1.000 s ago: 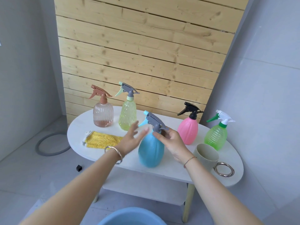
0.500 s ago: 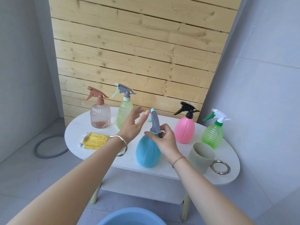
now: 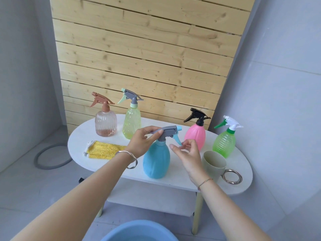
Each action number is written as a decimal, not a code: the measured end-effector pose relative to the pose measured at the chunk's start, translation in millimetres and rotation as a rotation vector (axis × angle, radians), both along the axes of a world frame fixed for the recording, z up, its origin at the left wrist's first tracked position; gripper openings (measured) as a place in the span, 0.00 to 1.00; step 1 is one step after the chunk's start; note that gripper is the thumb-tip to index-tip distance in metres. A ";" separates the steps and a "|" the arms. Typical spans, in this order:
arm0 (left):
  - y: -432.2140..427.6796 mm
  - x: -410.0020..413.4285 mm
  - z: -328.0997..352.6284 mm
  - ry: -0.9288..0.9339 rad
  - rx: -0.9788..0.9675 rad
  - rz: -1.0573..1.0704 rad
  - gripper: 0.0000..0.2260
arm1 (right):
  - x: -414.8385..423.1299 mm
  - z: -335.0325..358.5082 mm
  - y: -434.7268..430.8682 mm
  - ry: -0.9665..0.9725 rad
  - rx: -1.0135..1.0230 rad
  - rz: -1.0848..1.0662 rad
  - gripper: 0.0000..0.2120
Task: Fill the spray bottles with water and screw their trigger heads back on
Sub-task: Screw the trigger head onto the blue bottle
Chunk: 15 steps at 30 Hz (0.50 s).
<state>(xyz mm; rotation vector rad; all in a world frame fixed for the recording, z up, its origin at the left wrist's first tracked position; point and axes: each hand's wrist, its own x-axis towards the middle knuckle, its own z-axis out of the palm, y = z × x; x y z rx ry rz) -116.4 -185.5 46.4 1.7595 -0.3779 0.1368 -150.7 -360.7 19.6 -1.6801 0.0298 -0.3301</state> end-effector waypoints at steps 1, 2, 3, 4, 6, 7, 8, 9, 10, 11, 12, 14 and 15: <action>1.1 0.7 -1.2 -0.001 -0.002 -0.031 0.06 | 0.5 3.3 -2.7 -0.017 -0.034 0.010 0.18; 2.0 0.8 -2.3 -0.001 0.003 -0.045 0.08 | 0.4 7.5 -3.6 -0.025 -0.064 0.055 0.20; 2.4 1.0 -3.8 0.002 0.008 -0.039 0.10 | 0.6 11.6 -3.8 -0.025 -0.070 0.115 0.21; 3.0 1.1 -6.6 0.019 0.004 -0.014 0.12 | -0.1 15.6 -2.8 -0.025 -0.054 0.166 0.20; 4.7 -0.3 -14.5 0.093 -0.050 0.065 0.15 | -4.7 22.9 -0.1 -0.062 -0.015 0.201 0.14; 6.5 -1.7 -18.8 0.129 -0.079 0.099 0.16 | -7.7 24.9 0.7 -0.086 -0.018 0.185 0.13; 8.2 -3.9 -22.0 0.153 -0.101 0.115 0.16 | -10.3 25.4 0.8 -0.100 -0.021 0.168 0.14; 9.3 -7.1 -23.2 0.170 -0.121 0.113 0.16 | -12.7 25.7 0.3 -0.103 -0.024 0.146 0.16; 9.9 -11.4 -23.2 0.180 -0.139 0.101 0.18 | -15.5 25.8 0.4 -0.099 -0.017 0.123 0.17; 9.6 -14.9 -21.5 0.183 -0.153 0.086 0.20 | -16.2 25.7 -0.4 -0.103 -0.013 0.098 0.17; 8.4 -18.2 -19.3 0.178 -0.159 0.063 0.21 | -15.8 25.7 -0.5 -0.105 -0.025 0.083 0.17; 4.7 -23.1 -15.5 0.174 -0.121 0.004 0.21 | -12.0 24.0 -1.2 -0.101 -0.080 0.107 0.14; 2.6 -24.7 -14.8 0.181 -0.091 -0.022 0.20 | -8.8 22.0 -2.5 -0.077 -0.096 0.151 0.12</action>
